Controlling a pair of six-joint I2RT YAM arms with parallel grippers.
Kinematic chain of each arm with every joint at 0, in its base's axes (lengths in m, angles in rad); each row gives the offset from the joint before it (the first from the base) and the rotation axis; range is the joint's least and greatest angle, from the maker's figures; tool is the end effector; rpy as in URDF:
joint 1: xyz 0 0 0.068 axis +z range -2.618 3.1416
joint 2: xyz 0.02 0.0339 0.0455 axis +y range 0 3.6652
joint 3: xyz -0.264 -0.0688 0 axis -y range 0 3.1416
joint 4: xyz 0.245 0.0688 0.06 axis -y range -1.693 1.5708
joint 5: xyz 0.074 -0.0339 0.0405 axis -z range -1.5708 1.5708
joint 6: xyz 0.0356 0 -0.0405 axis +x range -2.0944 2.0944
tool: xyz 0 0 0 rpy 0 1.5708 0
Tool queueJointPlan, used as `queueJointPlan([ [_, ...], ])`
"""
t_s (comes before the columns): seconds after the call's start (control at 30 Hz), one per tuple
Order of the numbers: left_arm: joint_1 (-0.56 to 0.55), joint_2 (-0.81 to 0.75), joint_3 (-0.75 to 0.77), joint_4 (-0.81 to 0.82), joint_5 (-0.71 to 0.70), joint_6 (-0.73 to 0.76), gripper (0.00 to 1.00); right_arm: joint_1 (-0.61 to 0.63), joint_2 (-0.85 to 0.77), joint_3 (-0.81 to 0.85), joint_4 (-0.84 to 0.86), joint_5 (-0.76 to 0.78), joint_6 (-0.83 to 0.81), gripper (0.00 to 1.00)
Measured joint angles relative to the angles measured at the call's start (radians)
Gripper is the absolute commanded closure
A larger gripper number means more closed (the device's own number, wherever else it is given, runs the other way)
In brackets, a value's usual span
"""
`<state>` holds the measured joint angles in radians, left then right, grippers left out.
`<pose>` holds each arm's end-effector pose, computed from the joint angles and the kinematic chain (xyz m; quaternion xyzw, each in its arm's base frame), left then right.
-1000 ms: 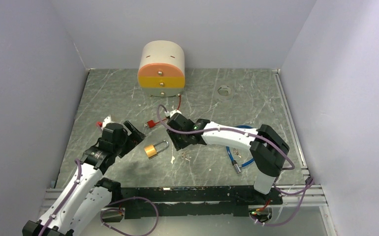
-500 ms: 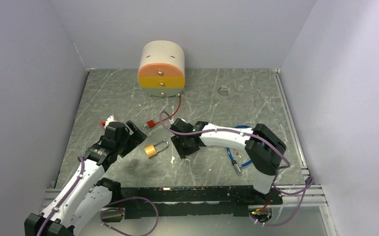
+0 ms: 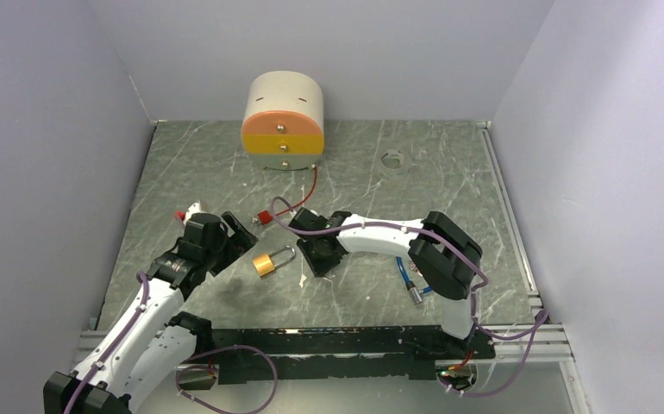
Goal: Unlock with the key
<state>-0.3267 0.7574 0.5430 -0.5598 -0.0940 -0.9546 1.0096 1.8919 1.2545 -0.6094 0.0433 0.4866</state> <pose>0.1513 -0.0477 0.2249 -0.3017 0.8701 -0.1969 0.3365 0.1986 0.3131 0.1626 -0.2517 0.9540 0.0940 0.1327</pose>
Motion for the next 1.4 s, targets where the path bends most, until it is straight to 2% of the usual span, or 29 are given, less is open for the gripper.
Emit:
queueJointPlan([
  [0.43,0.0,0.005,0.0,0.026,0.011,0.004,0.06,-0.008,0.012,0.027,-0.029,0.009,0.024,1.0],
  [0.8,0.0,0.028,-0.016,0.089,0.079,0.011,0.06,-0.127,-0.011,0.005,0.063,-0.127,0.049,1.0],
  [0.9,0.0,0.028,-0.016,0.09,0.082,0.011,0.06,-0.134,-0.028,0.0,0.071,-0.138,0.048,0.97],
  [1.03,0.0,0.028,-0.016,0.09,0.083,0.011,0.06,-0.128,-0.034,0.0,0.081,-0.148,0.048,0.88],
  [1.2,0.0,0.028,-0.016,0.09,0.083,0.011,0.06,-0.123,-0.04,-0.002,0.087,-0.157,0.041,0.73],
  [1.4,0.0,0.032,-0.016,0.092,0.083,0.011,0.06,-0.116,-0.039,0.002,0.084,-0.153,0.008,0.67],
])
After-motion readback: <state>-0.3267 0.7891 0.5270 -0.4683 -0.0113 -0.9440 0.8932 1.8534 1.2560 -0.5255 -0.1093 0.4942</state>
